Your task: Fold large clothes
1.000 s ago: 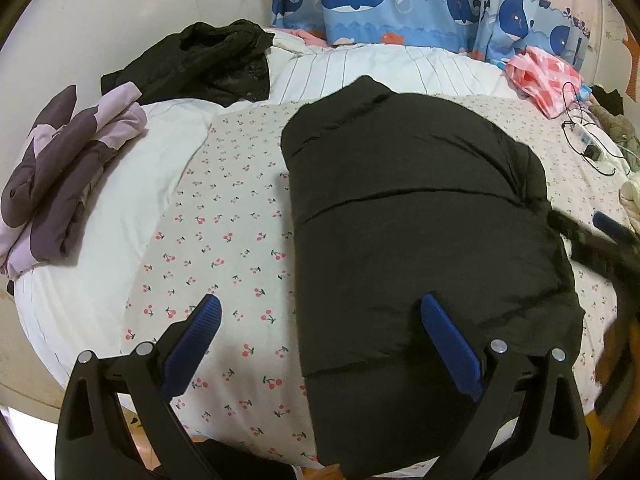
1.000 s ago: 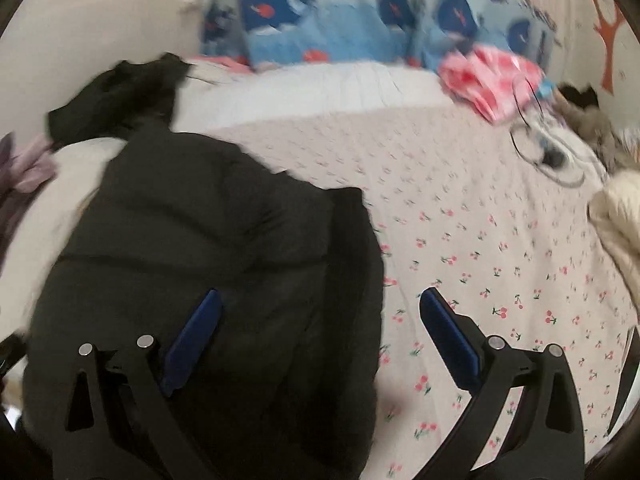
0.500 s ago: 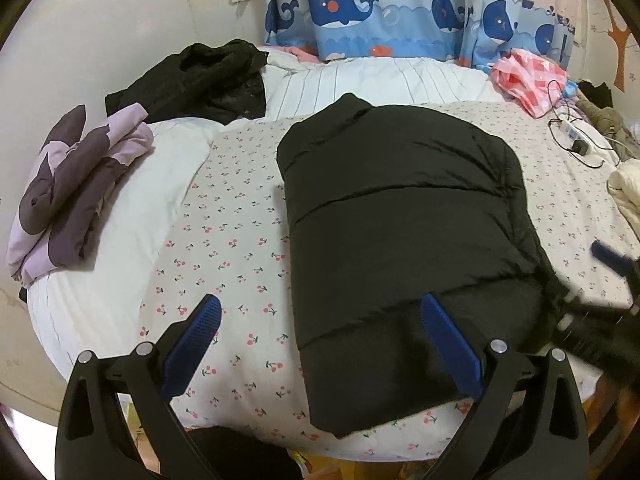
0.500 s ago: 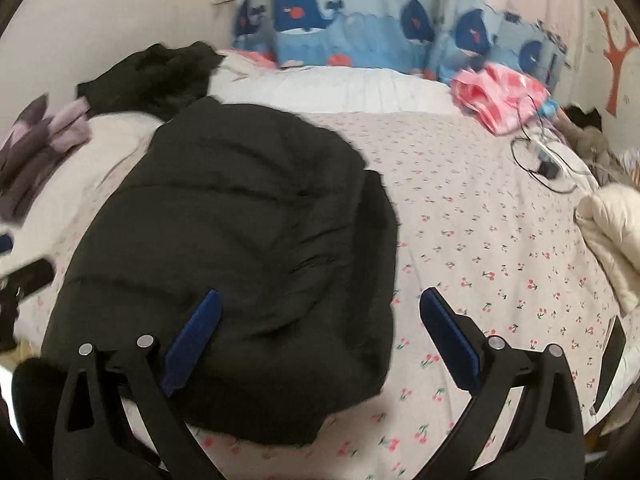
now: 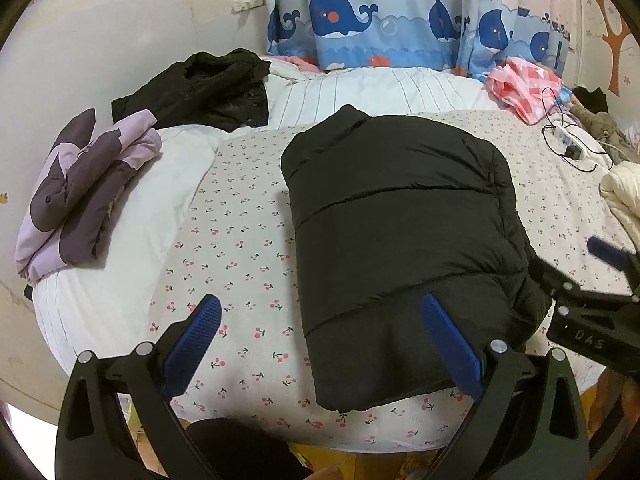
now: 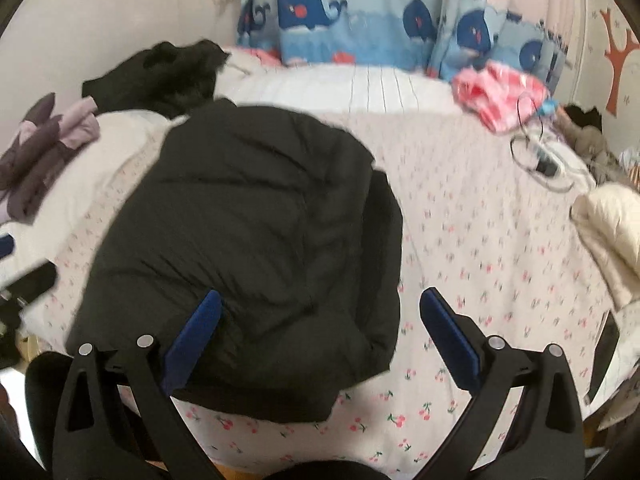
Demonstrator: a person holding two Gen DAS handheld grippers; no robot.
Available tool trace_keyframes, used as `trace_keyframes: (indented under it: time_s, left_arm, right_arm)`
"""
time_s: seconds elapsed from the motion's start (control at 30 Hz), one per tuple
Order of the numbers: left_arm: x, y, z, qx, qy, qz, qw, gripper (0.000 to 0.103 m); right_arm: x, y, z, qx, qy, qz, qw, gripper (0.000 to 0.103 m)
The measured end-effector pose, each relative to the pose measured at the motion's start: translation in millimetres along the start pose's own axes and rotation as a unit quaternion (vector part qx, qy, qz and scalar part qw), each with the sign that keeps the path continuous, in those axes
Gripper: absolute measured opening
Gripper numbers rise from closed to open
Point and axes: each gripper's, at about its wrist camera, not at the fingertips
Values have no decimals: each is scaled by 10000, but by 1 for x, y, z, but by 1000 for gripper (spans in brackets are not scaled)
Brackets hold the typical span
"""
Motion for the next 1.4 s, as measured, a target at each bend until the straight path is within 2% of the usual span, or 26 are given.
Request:
trace_keyframes:
  time_s: [0.27, 1.4]
  left_arm:
    - [-5, 1, -6, -50, -8, 65, 10000, 96]
    - [-17, 14, -27, -115, -24, 242, 9996, 96]
  right_arm:
    - [-21, 9, 4, -94, 7, 24, 10000, 96]
    - [-27, 23, -15, -62, 33, 111, 9999, 96]
Point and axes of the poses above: each gripper's, at about its wrist camera, not at the fingertips, and z roughly against the way its jaws point, x to its right, y to its top, and after that the axes turned 7 degrees about -x, right-handed
